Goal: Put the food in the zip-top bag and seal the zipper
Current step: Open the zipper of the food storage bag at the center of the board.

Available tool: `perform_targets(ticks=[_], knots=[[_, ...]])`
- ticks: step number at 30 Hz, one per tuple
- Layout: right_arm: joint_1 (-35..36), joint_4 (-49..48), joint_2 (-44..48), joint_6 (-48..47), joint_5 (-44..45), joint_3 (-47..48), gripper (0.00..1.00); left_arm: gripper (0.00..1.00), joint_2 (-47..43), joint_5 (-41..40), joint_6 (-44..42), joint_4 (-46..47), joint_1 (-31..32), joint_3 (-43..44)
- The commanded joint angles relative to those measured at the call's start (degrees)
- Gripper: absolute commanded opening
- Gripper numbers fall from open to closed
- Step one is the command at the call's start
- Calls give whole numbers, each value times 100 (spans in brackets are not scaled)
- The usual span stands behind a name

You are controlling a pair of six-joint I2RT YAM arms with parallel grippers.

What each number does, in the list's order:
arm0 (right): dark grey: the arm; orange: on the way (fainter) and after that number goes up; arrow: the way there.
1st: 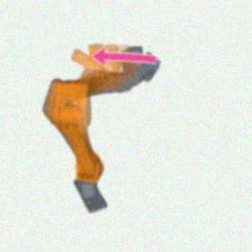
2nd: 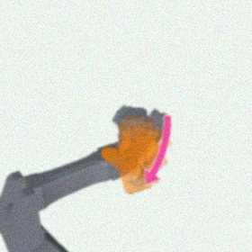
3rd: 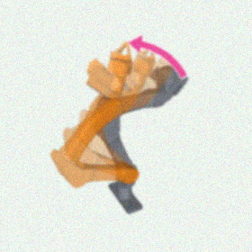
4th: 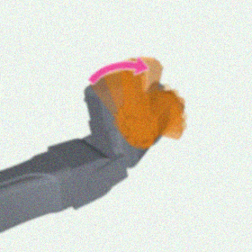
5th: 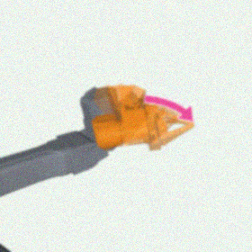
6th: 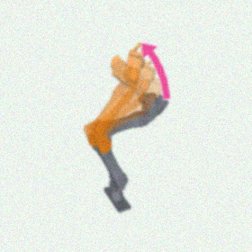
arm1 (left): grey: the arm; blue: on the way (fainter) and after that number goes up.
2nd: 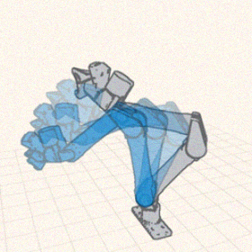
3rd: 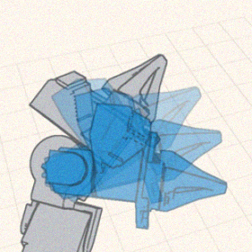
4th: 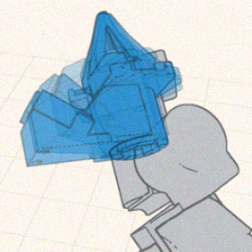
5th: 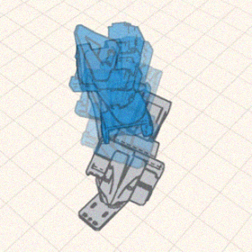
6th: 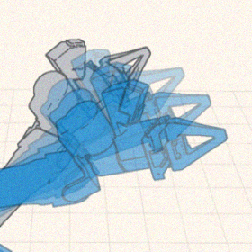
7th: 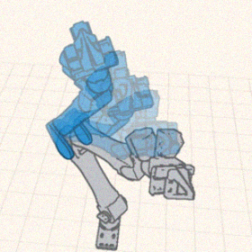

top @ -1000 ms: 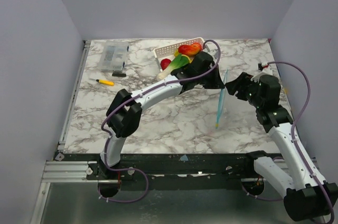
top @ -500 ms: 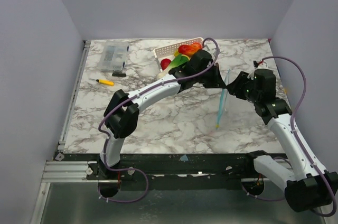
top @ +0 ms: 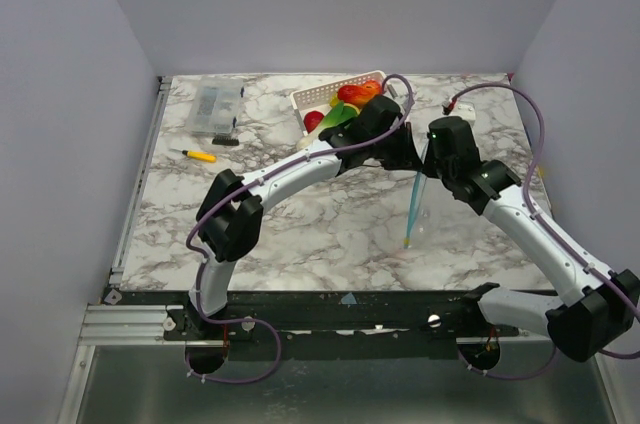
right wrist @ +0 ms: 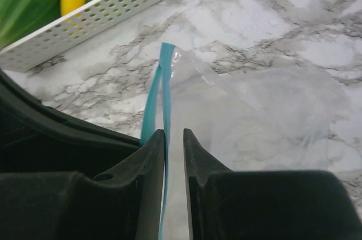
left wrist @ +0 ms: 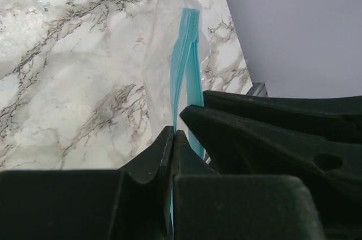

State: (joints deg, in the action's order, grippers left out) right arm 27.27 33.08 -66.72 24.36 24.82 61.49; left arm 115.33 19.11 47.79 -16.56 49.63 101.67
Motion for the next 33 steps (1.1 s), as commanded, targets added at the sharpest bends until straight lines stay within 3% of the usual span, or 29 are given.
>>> perform_targets(ticks=[1,12,17,23,33], knots=[[49,19,130,-162,907,-66,22,0,-326,84,-99,7,-51,-10],[51,-152,-177,-91,1157,-191,22,0,-458,268,-195,56,-128,-145],[48,-37,-111,-91,1577,5,1,0,-380,463,-316,122,-206,-209],[40,170,-139,-589,2328,379,1,0,-184,360,-917,-282,-303,-2],[39,1584,-268,-337,277,1431,1,0,71,-104,-1343,-381,-369,111]])
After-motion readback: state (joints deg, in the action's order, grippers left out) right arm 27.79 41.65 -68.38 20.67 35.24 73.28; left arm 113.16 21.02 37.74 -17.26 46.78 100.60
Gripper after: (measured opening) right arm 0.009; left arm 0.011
